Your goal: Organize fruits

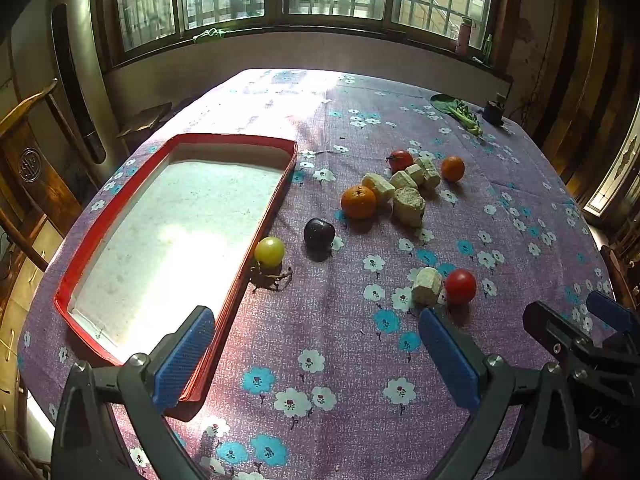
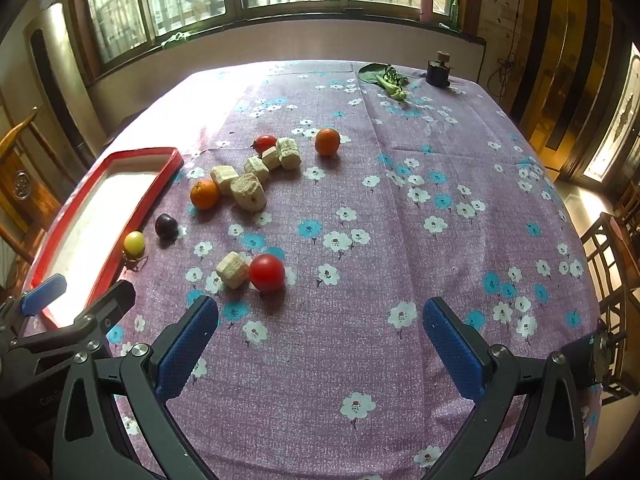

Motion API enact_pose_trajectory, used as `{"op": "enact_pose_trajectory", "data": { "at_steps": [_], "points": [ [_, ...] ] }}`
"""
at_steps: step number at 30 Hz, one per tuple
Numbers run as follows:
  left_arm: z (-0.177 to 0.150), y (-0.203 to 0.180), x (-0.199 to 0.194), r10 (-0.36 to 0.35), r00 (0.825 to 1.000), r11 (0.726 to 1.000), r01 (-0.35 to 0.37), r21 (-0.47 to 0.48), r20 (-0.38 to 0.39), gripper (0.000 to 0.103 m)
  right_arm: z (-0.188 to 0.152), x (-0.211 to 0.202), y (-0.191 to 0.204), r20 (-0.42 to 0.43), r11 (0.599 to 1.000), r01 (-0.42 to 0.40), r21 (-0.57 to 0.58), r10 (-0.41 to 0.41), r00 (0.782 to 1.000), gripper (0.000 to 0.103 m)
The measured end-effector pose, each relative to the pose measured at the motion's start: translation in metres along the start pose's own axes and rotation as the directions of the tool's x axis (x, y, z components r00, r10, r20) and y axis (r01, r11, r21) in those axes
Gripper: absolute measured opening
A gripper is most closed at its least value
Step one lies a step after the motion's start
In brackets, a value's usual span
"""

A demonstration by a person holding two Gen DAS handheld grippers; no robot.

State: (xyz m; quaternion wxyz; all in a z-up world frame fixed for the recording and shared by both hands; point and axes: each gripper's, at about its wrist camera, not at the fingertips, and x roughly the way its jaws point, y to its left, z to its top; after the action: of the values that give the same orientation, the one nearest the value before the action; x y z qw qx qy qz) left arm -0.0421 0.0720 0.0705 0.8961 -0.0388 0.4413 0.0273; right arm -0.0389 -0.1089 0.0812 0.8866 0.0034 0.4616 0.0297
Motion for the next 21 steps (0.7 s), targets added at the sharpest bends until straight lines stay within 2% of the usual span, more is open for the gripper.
{"op": "enact_pose_trajectory", "data": {
  "at_steps": [21],
  "points": [
    [-0.002, 0.001, 0.008, -0.007, 1.000, 1.000, 0.007, 0.008, -0.009, 0.103, -0.003, 0.010, -0.001, -0.029, 1.000, 0.004, -0.008, -0.004, 1.000, 0.103]
  ]
}}
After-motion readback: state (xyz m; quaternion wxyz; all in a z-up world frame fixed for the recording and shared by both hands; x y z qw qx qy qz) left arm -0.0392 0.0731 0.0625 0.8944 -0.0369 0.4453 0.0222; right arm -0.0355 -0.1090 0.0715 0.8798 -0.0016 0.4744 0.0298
